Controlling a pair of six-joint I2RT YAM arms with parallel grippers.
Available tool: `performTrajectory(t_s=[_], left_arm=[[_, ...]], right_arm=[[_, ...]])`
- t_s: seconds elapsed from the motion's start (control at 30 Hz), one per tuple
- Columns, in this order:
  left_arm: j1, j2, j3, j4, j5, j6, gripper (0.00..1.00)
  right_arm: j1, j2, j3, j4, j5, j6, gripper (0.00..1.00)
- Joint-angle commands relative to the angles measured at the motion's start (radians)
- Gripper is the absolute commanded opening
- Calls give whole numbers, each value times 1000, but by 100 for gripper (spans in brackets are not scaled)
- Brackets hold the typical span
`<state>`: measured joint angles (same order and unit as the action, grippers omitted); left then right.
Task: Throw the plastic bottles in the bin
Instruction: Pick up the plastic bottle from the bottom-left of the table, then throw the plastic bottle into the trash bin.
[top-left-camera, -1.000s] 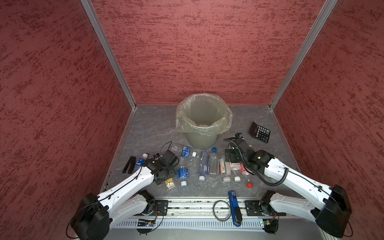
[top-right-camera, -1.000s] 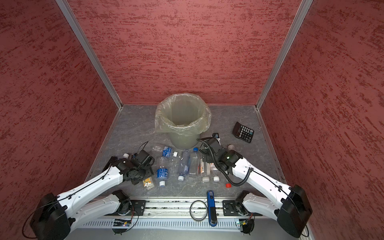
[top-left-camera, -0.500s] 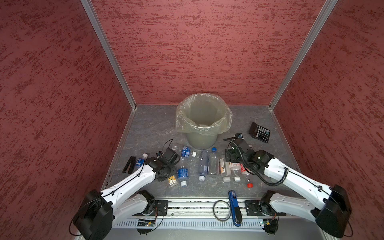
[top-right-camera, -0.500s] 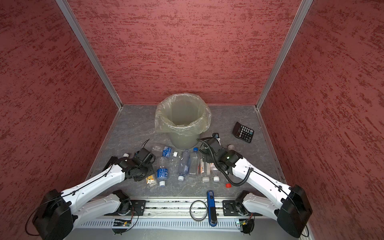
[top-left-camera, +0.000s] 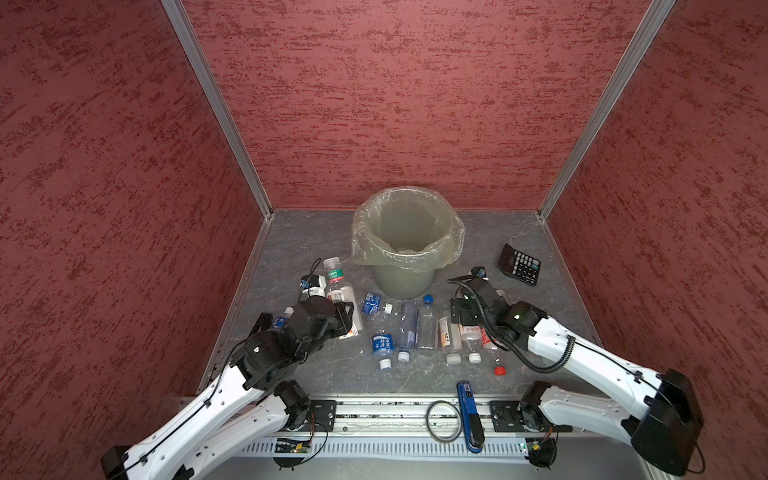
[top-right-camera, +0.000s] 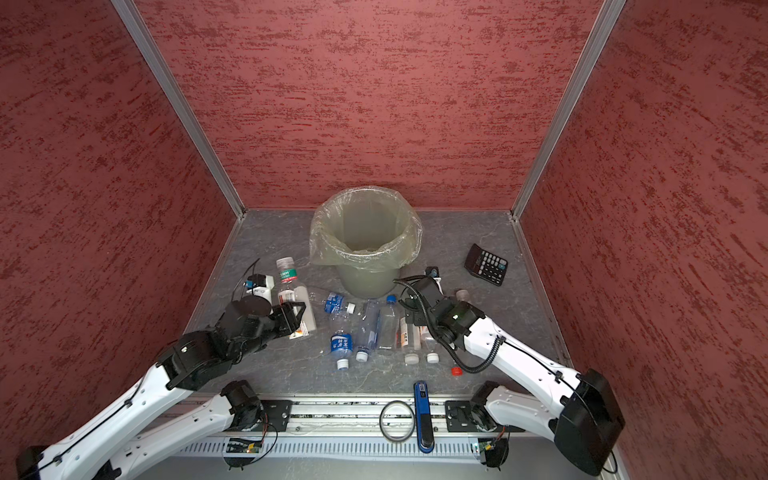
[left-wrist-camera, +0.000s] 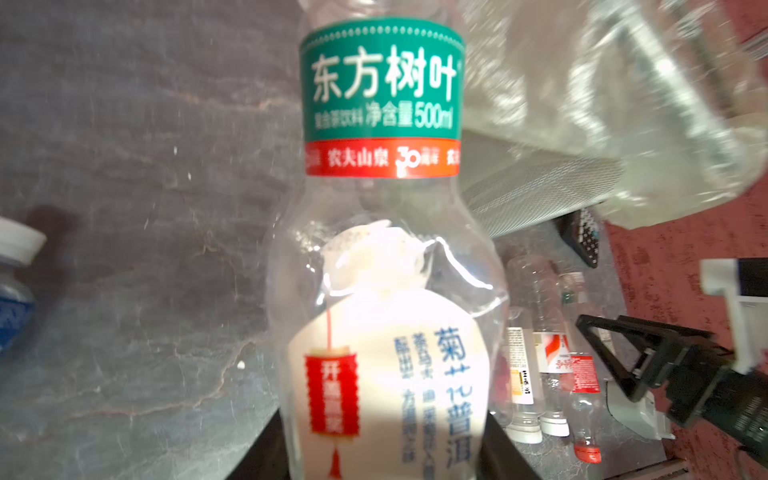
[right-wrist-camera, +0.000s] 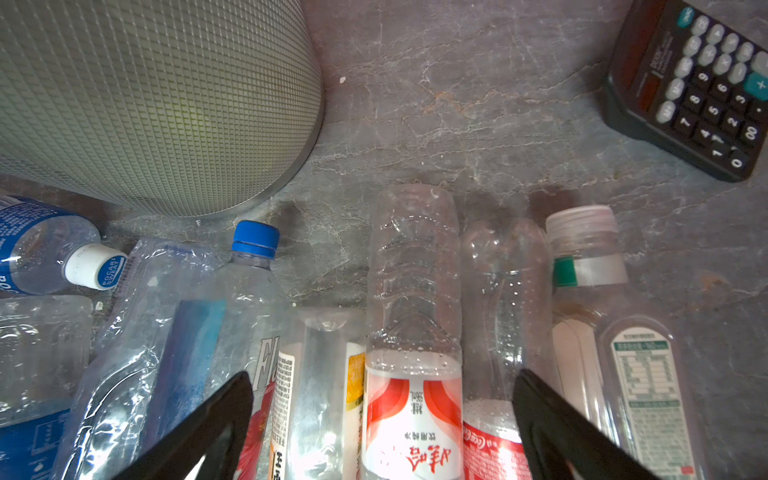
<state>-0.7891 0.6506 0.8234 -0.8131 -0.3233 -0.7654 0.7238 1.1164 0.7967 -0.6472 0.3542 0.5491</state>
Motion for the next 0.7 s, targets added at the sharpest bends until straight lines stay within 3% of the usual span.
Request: performTrajectory(t_s=[0.0,0.4,0.57,0.67], left_arm=[[-29,-17,43,56,-31,88,55],[-77,-2,239,233,-9,239,57],[-69,144,339,351,21,366,59],[-15,284,424,437,100,420,59]], right_arm=[[3,-10,-2,22,34,29,99],[2,-10,2,20,47,31,99],[2,-28,14,10,50,36,99],[0,-47,23,0,51,41,99]])
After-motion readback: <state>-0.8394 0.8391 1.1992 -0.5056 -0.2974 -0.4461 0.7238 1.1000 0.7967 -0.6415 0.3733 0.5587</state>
